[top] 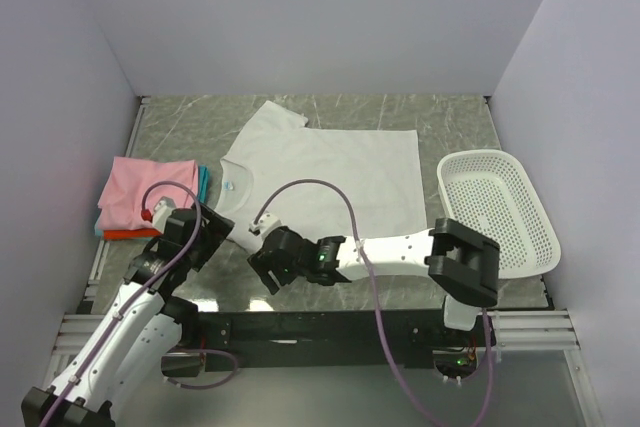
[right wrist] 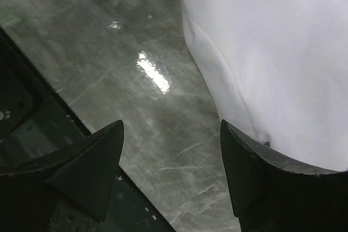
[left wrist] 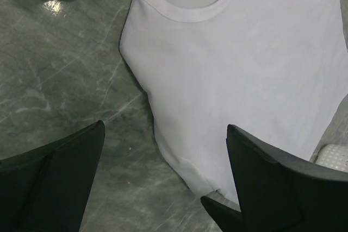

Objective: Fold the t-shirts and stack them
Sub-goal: Flatten the tshirt out

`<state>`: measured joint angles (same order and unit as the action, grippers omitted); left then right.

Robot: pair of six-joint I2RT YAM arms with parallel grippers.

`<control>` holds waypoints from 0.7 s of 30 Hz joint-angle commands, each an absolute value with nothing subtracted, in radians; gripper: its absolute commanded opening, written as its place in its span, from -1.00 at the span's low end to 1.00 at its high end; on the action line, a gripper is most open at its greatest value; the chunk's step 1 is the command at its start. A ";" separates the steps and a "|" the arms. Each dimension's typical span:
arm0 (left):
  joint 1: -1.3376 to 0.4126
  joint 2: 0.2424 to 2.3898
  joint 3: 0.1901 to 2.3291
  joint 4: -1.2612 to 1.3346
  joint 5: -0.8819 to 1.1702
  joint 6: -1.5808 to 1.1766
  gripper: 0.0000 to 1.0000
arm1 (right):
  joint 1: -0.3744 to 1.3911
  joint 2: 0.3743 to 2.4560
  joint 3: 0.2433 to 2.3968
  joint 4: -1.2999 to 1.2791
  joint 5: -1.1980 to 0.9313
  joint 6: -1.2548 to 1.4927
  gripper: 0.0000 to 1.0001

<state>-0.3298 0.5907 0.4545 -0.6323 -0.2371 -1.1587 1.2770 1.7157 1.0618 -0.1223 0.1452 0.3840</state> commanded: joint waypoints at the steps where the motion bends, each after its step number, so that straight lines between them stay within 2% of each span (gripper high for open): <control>1: -0.333 0.575 0.465 -0.660 -0.236 -1.195 0.99 | 1.276 1.749 1.095 -0.054 0.213 0.380 0.55; 8: -0.333 0.571 0.439 -0.644 -0.213 -1.195 0.99 | 1.256 1.828 1.121 -0.060 0.305 0.327 0.49; 11: -0.333 0.571 0.442 -0.646 -0.215 -1.190 0.99 | 1.236 1.833 1.102 -0.032 0.273 0.324 0.28; 12: -0.333 0.568 0.443 -0.647 -0.219 -1.193 0.99 | 1.235 1.836 1.098 -0.025 0.272 0.328 0.08; 15: -0.333 0.565 0.442 -0.647 -0.222 -1.192 0.99 | 1.230 1.850 1.103 -0.021 0.282 0.330 -0.23; 21: -0.334 0.551 0.436 -0.629 -0.210 -1.175 0.99 | 1.215 1.893 1.127 -0.034 0.281 0.325 -0.35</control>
<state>-0.3309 0.5655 0.4446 -0.6544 -0.2218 -1.1740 1.2228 1.8675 1.0863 -0.0605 0.2588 0.3344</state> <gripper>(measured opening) 0.994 0.325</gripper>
